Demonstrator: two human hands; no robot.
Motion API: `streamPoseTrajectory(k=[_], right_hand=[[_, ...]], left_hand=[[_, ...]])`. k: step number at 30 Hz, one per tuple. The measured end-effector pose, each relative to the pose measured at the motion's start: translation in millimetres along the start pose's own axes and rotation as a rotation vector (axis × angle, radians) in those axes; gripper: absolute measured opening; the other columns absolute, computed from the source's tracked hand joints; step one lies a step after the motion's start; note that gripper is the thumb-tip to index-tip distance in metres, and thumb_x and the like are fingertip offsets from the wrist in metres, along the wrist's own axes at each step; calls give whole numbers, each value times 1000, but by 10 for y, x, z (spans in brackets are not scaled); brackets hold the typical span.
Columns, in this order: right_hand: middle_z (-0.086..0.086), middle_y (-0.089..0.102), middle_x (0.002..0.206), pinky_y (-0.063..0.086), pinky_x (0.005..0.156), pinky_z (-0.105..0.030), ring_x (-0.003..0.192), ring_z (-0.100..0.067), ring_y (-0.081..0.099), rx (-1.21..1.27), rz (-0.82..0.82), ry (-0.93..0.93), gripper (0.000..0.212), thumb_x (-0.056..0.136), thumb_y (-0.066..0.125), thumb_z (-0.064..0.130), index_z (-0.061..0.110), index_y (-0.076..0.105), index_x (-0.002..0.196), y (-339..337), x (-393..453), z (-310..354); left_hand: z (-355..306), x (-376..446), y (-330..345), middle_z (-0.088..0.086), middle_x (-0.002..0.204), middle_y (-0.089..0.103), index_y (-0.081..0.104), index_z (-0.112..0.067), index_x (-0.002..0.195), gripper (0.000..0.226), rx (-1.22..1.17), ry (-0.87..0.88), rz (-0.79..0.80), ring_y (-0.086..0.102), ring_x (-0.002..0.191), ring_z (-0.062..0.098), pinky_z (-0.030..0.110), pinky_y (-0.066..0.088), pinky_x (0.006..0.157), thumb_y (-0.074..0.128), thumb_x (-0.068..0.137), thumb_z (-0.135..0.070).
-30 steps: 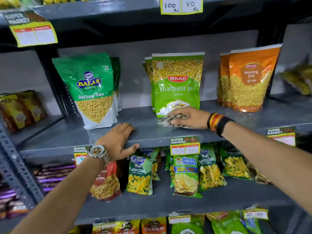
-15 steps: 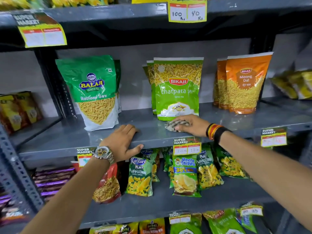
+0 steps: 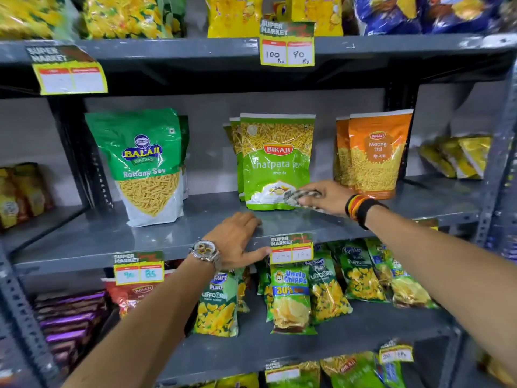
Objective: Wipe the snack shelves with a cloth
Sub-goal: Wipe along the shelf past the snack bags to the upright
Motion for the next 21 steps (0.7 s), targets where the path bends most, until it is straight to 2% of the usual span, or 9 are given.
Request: streamPoseTrajectory(k=[1, 5, 9, 11, 13, 16, 17, 19, 21], right_hand=[[5, 64, 118, 43, 93, -28, 109, -13, 56, -25, -1, 3, 39, 88, 66, 35, 22, 64, 125, 25, 38, -58], [1, 67, 125, 48, 101, -45, 116, -18, 60, -95, 36, -27, 38, 84, 68, 42, 27, 67, 120, 136, 245, -352], [2, 62, 129, 45, 104, -46, 119, -20, 57, -46, 57, -49, 37, 82, 70, 44, 32, 67, 116, 221, 381, -615], [2, 60, 129, 45, 104, -41, 117, -18, 57, 11, 78, -80, 36, 84, 69, 40, 29, 66, 118, 231, 353, -644], [1, 58, 127, 43, 99, -29, 116, -15, 56, -9, 130, -146, 36, 88, 67, 34, 23, 64, 122, 196, 215, -617], [16, 60, 108, 39, 83, -6, 98, 10, 57, 1, 258, -229, 31, 90, 64, 30, 20, 65, 119, 35, -142, -530], [22, 60, 105, 38, 79, -2, 94, 14, 57, -13, 301, -246, 31, 90, 64, 30, 21, 65, 119, -57, -242, -497], [25, 61, 108, 39, 77, -4, 94, 14, 57, -17, 292, -255, 32, 90, 63, 33, 25, 65, 121, -248, -287, -484], [14, 64, 117, 41, 77, -8, 100, 3, 58, 37, 179, -221, 32, 90, 62, 33, 26, 64, 121, -365, -179, -557]], left_hand=[[-72, 77, 38, 9, 122, 59, 55, -12, 131, 76, -11, -4, 7, 57, 108, 28, 49, 51, 94, 41, 93, -76], [-185, 220, 160, 4, 123, 55, 54, -16, 131, 66, -39, -31, 7, 54, 110, 24, 47, 50, 96, 42, 95, -70], [-197, 231, 183, 4, 128, 53, 52, -15, 134, 60, -32, -9, -27, 53, 114, 22, 38, 47, 100, 43, 99, -64], [-210, 228, 184, 5, 129, 54, 52, -14, 135, 61, -22, -11, -45, 53, 115, 23, 38, 46, 100, 42, 99, -62], [-236, 221, 177, 6, 130, 54, 52, -14, 136, 62, -13, -24, -53, 54, 115, 24, 40, 47, 100, 41, 99, -62], [-266, 207, 170, 7, 129, 55, 52, -13, 135, 61, -9, -19, -63, 56, 113, 26, 43, 51, 97, 42, 98, -61], [-275, 203, 168, 7, 129, 55, 52, -13, 135, 61, -5, -15, -66, 56, 112, 27, 44, 51, 96, 42, 99, -61], [-274, 207, 165, 7, 129, 56, 52, -14, 135, 61, 5, -21, -64, 56, 113, 28, 45, 52, 96, 42, 99, -61], [-267, 218, 154, 7, 131, 55, 52, -14, 136, 62, 8, -34, -46, 56, 115, 27, 46, 51, 98, 40, 99, -62]])
Point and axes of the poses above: each hand's wrist, its own x-axis towards the middle knuckle, its own y-axis out of the palm, z = x × y, the point moved 3 cm from there along x, towards the middle knuckle
